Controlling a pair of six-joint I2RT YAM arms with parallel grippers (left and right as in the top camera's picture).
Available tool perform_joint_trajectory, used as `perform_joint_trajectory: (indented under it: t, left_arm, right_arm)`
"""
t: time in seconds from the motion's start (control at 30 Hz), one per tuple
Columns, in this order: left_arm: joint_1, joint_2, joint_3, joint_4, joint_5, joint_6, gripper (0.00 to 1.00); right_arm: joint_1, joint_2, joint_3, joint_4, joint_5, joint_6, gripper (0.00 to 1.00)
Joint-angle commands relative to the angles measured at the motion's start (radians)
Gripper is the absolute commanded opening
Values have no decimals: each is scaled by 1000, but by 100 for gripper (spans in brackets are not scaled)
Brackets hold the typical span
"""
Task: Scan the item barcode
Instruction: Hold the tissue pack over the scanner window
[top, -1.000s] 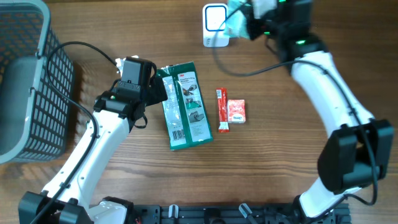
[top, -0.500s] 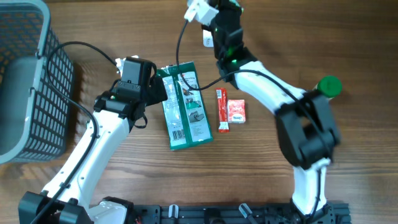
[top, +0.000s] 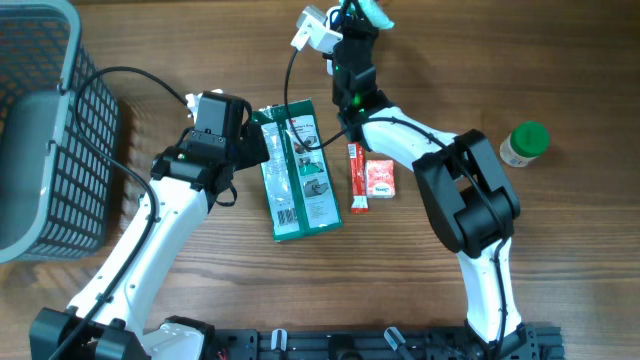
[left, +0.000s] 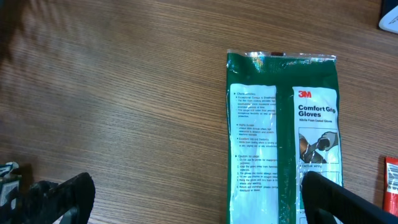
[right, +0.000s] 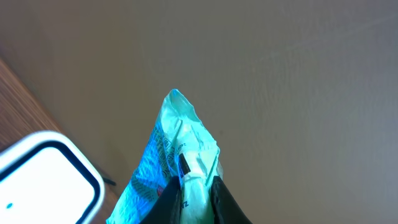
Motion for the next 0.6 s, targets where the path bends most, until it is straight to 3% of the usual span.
perform_joint_trajectory:
  t: [0.0,0.57]
  left_arm:
    - [6,2,8,4,-8,11,100]
    - [6,2,8,3,-8,11,100]
  right_arm:
    - [14,3,14,10,53,150,4]
    - [19,49,13,-6,109,183,4]
